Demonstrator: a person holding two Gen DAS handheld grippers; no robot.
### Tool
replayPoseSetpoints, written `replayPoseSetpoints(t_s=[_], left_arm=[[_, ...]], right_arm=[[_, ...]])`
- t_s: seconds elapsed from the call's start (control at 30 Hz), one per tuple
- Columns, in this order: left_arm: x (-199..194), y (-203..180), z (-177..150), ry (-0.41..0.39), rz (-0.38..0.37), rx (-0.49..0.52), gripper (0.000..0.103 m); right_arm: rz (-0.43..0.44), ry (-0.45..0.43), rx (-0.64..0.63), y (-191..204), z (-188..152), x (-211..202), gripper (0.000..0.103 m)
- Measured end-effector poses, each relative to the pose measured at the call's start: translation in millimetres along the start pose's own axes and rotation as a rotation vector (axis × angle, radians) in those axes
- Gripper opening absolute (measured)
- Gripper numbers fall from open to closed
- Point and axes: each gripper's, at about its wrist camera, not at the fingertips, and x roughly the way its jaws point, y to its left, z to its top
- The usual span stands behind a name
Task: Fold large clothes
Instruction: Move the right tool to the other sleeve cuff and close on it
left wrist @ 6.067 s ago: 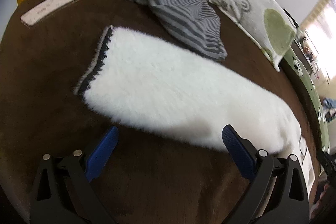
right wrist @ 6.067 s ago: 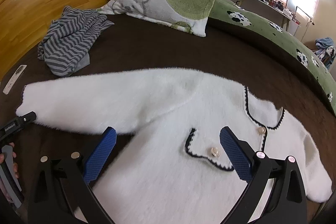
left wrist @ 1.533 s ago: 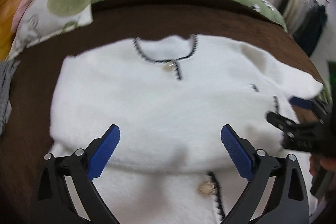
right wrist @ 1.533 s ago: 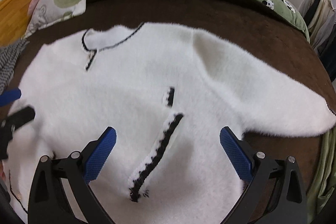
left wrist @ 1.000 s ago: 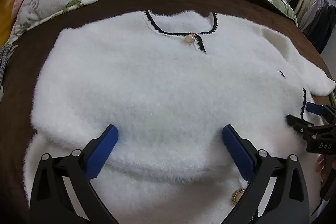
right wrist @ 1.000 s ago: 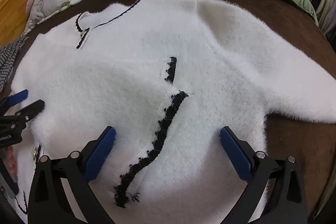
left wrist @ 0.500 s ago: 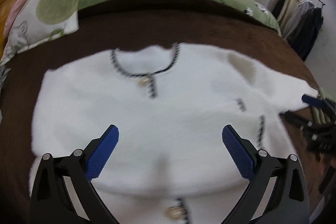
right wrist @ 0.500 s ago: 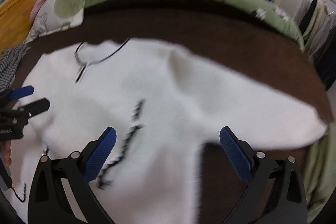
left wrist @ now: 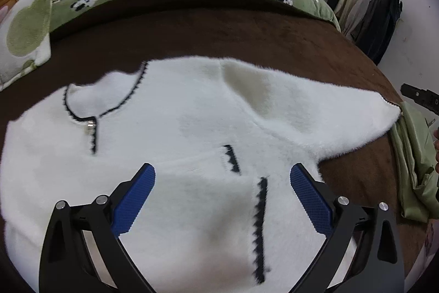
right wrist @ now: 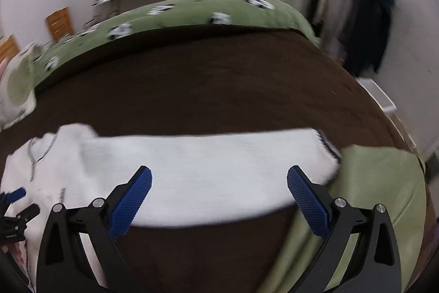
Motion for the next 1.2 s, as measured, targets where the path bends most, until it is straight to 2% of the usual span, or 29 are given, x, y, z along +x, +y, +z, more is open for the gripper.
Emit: replayPoseSetpoints(t_s=[0.13,0.3,0.53,0.77,0.87,0.93,0.97,1.0,1.03,1.1,1.2], left_arm=[[21,-10,0,0.021,0.002,0.017,0.097],[42,-14,-6,0.039,0.024,0.023,0.097],[48,-15,-8,0.031,0.036,0.045,0.097],[50,-13,-9,0.021,0.034,0.042,0.097],[51,-14,-9,0.019,0.037,0.048,0.097],[51,-13,-9,0.017,0.035,0.045,0.097],[51,-13,-9,0.016,0.034,0.044,0.097],[51,-13,-9,0.015,0.033,0.043,0.097],[51,-13,-10,0.015,0.033,0.043,0.097],[52,-13,-10,0.017,0.035,0.043,0.097],[52,-13,-10,0.015,0.039,0.044,0.097]], right_arm=[[0.002,0.015,0.085,-39,-10,21,0.098],[0.056,0.048,0.208,-73,-21,48,0.098],[-0.010,0.082,0.255,-88,-19,67,0.097],[-0.029,0.102,0.323,-102,-10,85,0.096],[-0.074,0.127,0.311,-103,-5,94,0.084],[-0.105,0.144,0.304,-104,-2,101,0.068],[-0.120,0.160,0.304,-105,-1,105,0.055],[-0.127,0.170,0.302,-106,0,109,0.046],[-0.133,0.178,0.300,-108,1,112,0.041],[-0.146,0.184,0.298,-111,2,114,0.020],[-0.118,0.161,0.315,-115,1,112,0.015]])
